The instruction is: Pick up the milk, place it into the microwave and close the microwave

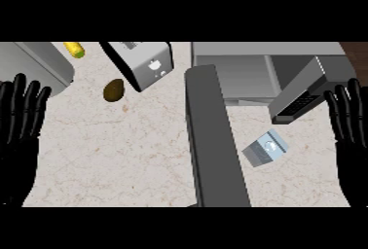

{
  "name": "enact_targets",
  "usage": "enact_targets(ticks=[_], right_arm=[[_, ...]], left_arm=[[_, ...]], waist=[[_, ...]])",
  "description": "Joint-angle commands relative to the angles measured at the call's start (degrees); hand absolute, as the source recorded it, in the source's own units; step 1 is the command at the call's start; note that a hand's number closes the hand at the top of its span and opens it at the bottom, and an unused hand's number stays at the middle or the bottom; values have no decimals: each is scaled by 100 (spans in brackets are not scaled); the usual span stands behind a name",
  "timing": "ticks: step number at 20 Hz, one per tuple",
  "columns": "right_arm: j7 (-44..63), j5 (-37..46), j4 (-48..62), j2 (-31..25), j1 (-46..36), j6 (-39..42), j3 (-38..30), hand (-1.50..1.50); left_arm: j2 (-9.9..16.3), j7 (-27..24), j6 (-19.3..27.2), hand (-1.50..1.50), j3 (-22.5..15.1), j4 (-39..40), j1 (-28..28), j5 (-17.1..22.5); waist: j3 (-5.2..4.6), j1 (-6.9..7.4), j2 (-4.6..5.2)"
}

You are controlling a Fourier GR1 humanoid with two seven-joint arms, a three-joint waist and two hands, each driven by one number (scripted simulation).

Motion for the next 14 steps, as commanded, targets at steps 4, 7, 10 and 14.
enact_targets(ticks=[4, 7, 10, 14], right_arm=[[-89, 224, -589, 116, 630, 133, 363, -150], [436, -402, -399, 67, 721, 410, 342, -150], [534, -431, -951, 129, 1371, 426, 512, -150], [95, -598, -1096, 10, 1971, 721, 364, -150]], left_arm=[[-209, -732, -45, -150, -171, 702, -133, -271], [-713, -95, 145, -150, -465, 556, 454, 268], [-728, -264, 799, -150, -1371, 604, 619, -123], [-737, -579, 1587, -150, -2101, 846, 662, -308]], waist=[[77, 55, -132], [74, 63, -125], [78, 17, -142], [80, 37, -139]])
